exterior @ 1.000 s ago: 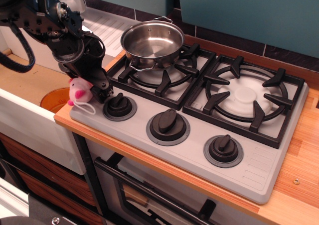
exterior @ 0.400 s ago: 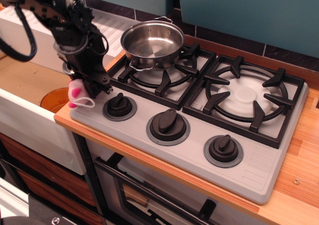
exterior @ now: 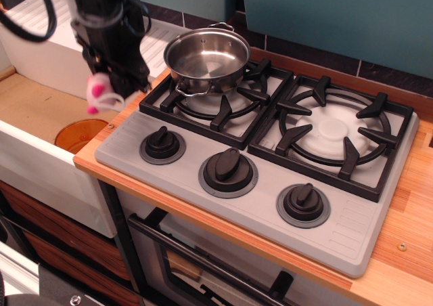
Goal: Put pan on stove and put stuffedpig in pan
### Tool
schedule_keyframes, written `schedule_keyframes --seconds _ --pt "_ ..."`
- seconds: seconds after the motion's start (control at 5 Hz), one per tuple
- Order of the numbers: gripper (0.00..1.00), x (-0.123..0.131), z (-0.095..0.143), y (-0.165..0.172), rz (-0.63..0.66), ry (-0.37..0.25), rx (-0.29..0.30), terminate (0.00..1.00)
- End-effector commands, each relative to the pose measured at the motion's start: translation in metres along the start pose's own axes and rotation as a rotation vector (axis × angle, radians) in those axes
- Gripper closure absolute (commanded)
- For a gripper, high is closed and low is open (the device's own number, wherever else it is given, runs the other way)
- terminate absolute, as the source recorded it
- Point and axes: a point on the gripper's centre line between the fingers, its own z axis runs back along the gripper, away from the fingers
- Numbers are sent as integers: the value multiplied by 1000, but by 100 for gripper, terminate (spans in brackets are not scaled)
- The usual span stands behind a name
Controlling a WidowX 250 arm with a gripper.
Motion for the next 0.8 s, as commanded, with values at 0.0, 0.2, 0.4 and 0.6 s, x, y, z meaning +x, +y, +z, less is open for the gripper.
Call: schedule_keyframes --seconds 0.0,0.2,0.4,0.6 --pt "100 56 35 10 -8 -33 40 0" --pt "100 79 31 -1 -5 -35 23 0" --pt "100 94 32 -7 -1 -28 16 0" --pt "100 104 41 -12 9 -6 17 0"
